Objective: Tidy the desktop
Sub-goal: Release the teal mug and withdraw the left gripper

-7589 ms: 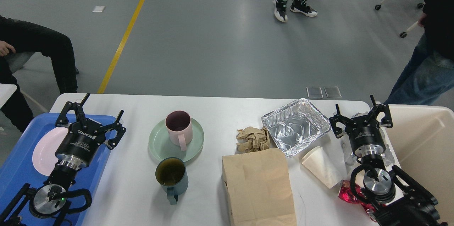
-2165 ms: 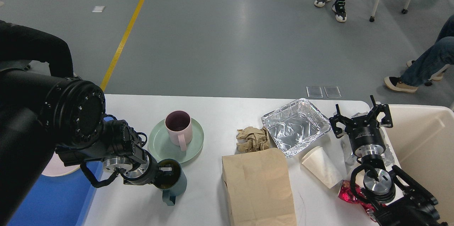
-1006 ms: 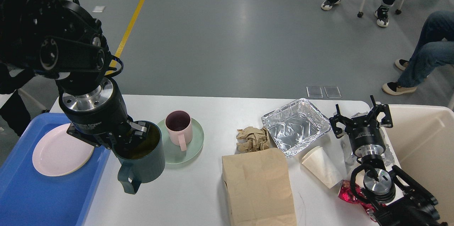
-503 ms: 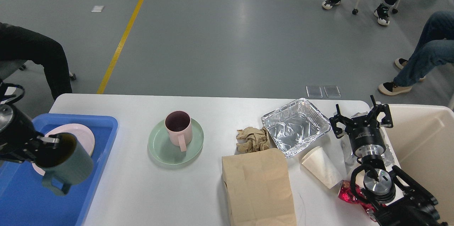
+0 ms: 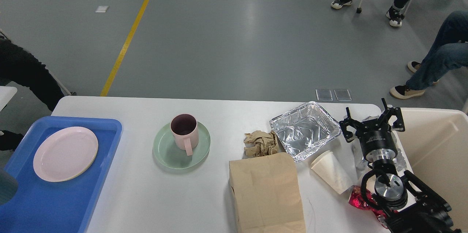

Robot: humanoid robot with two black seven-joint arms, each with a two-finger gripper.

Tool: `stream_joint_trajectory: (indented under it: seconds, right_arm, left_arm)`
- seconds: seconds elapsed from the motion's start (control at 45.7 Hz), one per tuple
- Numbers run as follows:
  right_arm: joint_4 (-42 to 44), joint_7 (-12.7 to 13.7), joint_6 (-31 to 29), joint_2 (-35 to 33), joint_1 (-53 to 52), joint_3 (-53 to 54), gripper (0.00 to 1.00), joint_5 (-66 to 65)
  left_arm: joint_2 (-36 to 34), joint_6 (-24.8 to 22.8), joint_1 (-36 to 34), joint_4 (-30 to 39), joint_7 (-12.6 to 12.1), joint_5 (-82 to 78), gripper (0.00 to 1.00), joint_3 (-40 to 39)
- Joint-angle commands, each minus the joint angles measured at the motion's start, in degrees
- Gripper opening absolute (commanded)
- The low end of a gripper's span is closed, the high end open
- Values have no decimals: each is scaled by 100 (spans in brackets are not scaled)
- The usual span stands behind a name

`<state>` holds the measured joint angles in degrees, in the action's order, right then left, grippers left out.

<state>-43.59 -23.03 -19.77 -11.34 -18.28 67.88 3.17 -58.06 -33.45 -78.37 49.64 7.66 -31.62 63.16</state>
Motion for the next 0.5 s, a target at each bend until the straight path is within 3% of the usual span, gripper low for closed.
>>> stream_joint_trajectory:
  seconds: [0.0,0.197,0.481]
  right_arm:
    - [0,0,0,0,0,6,100,0]
    - [0,0,0,0,0,-3,100,0]
    - [0,0,0,0,0,-3,100,0]
  left_arm:
    - [58,-3,1068,-656,25,-11,2,-752]
    - [374,23,1412,-1149,34,-46,2,-858]
    - [409,-12,1439,-1167,16,-20,5,-1016]
